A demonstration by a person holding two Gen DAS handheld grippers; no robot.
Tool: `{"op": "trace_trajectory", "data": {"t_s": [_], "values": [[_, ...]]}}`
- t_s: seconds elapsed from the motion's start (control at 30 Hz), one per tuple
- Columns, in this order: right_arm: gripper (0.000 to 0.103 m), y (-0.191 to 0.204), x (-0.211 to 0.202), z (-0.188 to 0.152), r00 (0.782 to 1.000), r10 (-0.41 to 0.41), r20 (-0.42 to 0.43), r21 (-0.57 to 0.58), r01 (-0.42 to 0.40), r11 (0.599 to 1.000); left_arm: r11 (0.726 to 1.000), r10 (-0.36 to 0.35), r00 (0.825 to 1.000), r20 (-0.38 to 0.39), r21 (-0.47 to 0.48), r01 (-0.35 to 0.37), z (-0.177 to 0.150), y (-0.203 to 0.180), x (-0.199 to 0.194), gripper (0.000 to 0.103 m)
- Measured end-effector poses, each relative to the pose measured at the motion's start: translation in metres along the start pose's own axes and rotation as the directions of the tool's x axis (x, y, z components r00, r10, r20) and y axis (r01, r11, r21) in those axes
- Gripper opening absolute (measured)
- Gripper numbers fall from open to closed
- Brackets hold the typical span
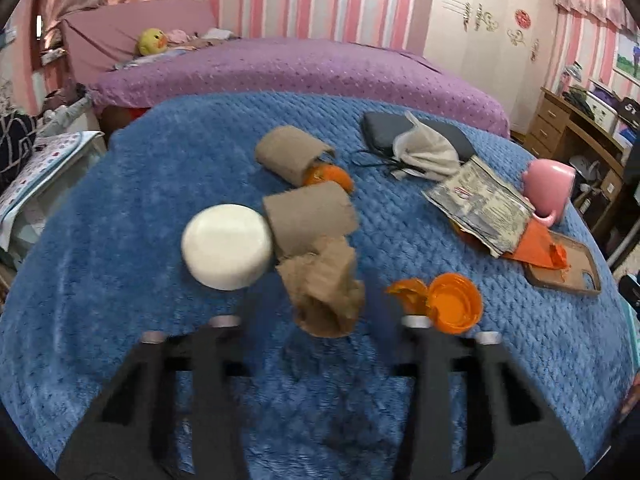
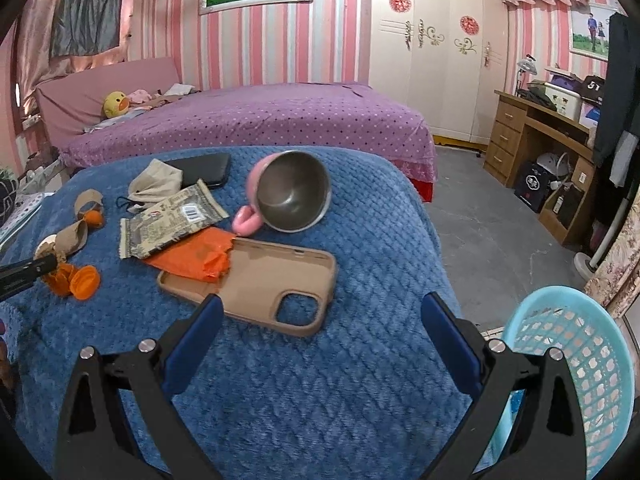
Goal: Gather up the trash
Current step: 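Grasp the orange cap with the right tool while the left tool grasps brown paper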
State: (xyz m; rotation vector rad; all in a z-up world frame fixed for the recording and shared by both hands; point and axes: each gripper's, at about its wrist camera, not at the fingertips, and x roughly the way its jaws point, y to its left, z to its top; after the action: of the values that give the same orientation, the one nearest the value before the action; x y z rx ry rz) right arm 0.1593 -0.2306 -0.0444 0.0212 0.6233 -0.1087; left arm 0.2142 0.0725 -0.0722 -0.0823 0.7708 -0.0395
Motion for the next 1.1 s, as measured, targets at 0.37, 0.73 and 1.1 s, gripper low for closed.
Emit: {"op": "trace_trajectory", "data": {"t_s": [0.37, 0.73, 1.1], "values": [[0.097, 0.087, -0.004, -0.002, 0.993, 0.117, 0.004, -0.082, -0.116, 0.99, 0.999, 0.051, 0.996, 0.07, -0.006, -0.051, -0.001, 0.033, -0.041, 0.027], [0.078, 0.192, 0.029, -0.008, 0.975, 0.185, -0.119, -0.222, -0.208, 0.953, 0.99, 0.126, 0.99, 0.06, -0.076, -0.121, -0.009, 0.097, -0.047, 0.027], [0.045, 0.211, 0.059, -0.003, 0.934, 0.274, -0.229, -0.185, -0.318, 0.93, 0.991, 0.111, 0.992, 0.065, -0.078, -0.106, -0.01, 0.094, -0.048, 0.027]]}}
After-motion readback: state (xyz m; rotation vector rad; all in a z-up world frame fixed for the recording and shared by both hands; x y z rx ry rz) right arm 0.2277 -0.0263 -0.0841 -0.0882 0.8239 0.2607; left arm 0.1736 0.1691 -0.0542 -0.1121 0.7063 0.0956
